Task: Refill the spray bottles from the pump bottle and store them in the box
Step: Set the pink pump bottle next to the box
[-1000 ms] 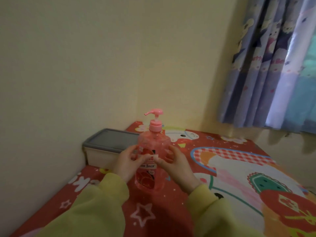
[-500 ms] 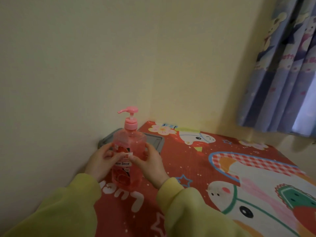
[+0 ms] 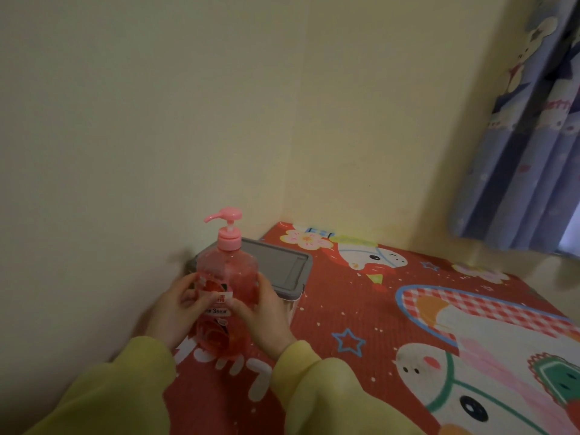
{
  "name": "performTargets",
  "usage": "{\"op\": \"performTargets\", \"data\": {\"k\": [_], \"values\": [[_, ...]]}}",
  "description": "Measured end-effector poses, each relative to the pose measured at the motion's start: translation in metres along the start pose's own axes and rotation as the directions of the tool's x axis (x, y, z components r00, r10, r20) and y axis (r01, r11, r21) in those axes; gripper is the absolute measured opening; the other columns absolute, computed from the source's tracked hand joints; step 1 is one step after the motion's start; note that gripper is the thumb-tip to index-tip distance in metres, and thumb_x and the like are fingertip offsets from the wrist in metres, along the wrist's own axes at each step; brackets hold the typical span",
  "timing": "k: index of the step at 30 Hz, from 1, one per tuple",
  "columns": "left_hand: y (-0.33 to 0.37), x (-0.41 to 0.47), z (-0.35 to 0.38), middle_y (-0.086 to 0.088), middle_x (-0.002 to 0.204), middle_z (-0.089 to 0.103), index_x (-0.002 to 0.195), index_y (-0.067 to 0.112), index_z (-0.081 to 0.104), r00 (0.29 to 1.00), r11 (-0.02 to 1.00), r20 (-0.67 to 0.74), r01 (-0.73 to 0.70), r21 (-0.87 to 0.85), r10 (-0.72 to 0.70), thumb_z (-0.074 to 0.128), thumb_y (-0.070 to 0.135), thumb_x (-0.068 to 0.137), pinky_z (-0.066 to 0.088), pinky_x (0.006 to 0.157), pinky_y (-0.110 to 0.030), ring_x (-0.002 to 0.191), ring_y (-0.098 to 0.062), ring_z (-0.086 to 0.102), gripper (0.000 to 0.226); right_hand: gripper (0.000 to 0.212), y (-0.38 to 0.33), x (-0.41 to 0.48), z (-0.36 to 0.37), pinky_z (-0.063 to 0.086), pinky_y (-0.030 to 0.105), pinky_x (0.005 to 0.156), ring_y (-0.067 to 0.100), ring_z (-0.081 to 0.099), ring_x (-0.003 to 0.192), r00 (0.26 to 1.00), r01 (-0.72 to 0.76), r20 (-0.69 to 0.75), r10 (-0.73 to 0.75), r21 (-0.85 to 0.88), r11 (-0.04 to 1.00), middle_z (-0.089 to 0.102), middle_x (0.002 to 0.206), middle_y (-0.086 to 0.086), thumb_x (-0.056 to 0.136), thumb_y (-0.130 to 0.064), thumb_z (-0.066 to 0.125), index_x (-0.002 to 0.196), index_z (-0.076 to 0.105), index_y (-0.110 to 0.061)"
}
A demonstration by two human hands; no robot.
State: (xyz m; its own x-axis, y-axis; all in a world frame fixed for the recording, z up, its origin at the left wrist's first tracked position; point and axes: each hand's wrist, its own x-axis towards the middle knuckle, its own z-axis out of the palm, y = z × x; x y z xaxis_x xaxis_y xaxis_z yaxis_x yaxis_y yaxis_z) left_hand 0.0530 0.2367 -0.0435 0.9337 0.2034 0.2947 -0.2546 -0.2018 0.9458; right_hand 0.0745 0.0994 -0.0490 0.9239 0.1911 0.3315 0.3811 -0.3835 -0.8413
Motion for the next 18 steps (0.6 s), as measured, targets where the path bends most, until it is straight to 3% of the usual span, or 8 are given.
{"op": "performTargets", "data": {"k": [2, 5, 7, 10, 12, 15, 18], "values": [[-0.002, 0.000, 0.003, 0.009, 0.079, 0.057, 0.100, 0.023, 0.052, 1.000, 1.000, -0.022, 0.002, 0.017, -0.001, 0.061, 0.004, 0.084, 0.040, 0.058, -0.012, 0.074, 0.001, 0.053, 0.026, 0.050, 0.000, 0.000, -0.001, 0.045, 0.024, 0.095, 0.004, 0.055, 0.108, 1.000, 0.000, 0.007, 0.000, -0.001, 1.000, 0.060, 0.121, -0.006, 0.084, -0.029, 0.067, 0.129, 0.045, -0.021], [-0.007, -0.005, 0.007, 0.008, 0.077, 0.059, 0.102, 0.018, 0.055, 0.997, 0.999, -0.083, 0.006, 0.037, -0.003, 0.061, 0.004, 0.084, 0.043, 0.056, -0.004, 0.074, -0.002, 0.055, 0.024, 0.050, -0.003, -0.001, -0.005, 0.042, 0.017, 0.090, 0.004, 0.054, 0.106, 0.999, 0.012, 0.042, -0.011, -0.036, 0.999, 0.060, 0.122, -0.004, 0.086, -0.032, 0.064, 0.130, 0.043, -0.020], [-0.014, -0.011, 0.010, -0.005, 0.085, 0.067, 0.102, 0.014, 0.062, 0.993, 0.998, -0.111, 0.050, 0.047, -0.044, 0.067, 0.019, 0.082, 0.048, 0.068, -0.016, 0.083, -0.018, 0.063, 0.021, 0.048, -0.003, -0.005, -0.008, 0.044, 0.023, 0.094, 0.010, 0.056, 0.110, 0.997, -0.006, 0.070, 0.008, -0.029, 1.000, 0.060, 0.123, -0.001, 0.088, -0.033, 0.060, 0.130, 0.043, -0.018], [-0.034, -0.025, 0.021, -0.012, 0.094, 0.068, 0.099, 0.017, 0.063, 0.990, 0.988, -0.105, 0.105, 0.114, -0.093, 0.052, 0.060, 0.067, 0.046, 0.083, -0.036, 0.095, -0.029, 0.063, 0.054, 0.037, 0.003, -0.016, -0.004, 0.044, 0.036, 0.100, 0.017, 0.057, 0.113, 0.991, -0.071, 0.113, 0.071, -0.006, 0.997, 0.060, 0.124, 0.005, 0.092, -0.028, 0.049, 0.128, 0.045, -0.017], [-0.037, -0.035, 0.033, -0.018, 0.110, 0.064, 0.116, 0.012, 0.058, 0.991, 0.987, -0.092, 0.107, 0.117, -0.096, 0.046, 0.053, 0.075, 0.039, 0.089, -0.033, 0.108, -0.032, 0.058, 0.060, 0.041, 0.008, -0.022, 0.002, 0.042, 0.042, 0.103, 0.020, 0.056, 0.116, 0.982, -0.118, 0.148, 0.113, 0.023, 0.993, 0.058, 0.127, 0.006, 0.091, -0.027, 0.042, 0.131, 0.043, -0.018], [-0.040, -0.038, 0.042, -0.023, 0.135, 0.048, 0.137, 0.000, 0.038, 0.985, 0.980, -0.113, 0.143, 0.139, -0.128, 0.043, 0.015, 0.096, 0.032, 0.095, -0.029, 0.124, -0.034, 0.046, 0.044, 0.055, 0.012, -0.022, 0.011, 0.037, 0.040, 0.109, 0.021, 0.050, 0.125, 0.969, -0.164, 0.193, 0.155, 0.029, 0.986, 0.051, 0.137, 0.008, 0.088, -0.029, 0.035, 0.142, 0.032, -0.017], [-0.043, -0.033, 0.039, -0.023, 0.141, 0.041, 0.141, 0.003, 0.032, 0.985, 0.982, -0.119, 0.143, 0.126, -0.128, 0.038, 0.016, 0.098, 0.029, 0.101, -0.030, 0.130, -0.035, 0.039, 0.045, 0.057, 0.008, -0.020, 0.014, 0.032, 0.035, 0.112, 0.019, 0.043, 0.131, 0.959, -0.186, 0.221, 0.176, 0.026, 0.982, 0.043, 0.145, 0.007, 0.091, -0.030, 0.031, 0.146, 0.025, -0.017]]}}
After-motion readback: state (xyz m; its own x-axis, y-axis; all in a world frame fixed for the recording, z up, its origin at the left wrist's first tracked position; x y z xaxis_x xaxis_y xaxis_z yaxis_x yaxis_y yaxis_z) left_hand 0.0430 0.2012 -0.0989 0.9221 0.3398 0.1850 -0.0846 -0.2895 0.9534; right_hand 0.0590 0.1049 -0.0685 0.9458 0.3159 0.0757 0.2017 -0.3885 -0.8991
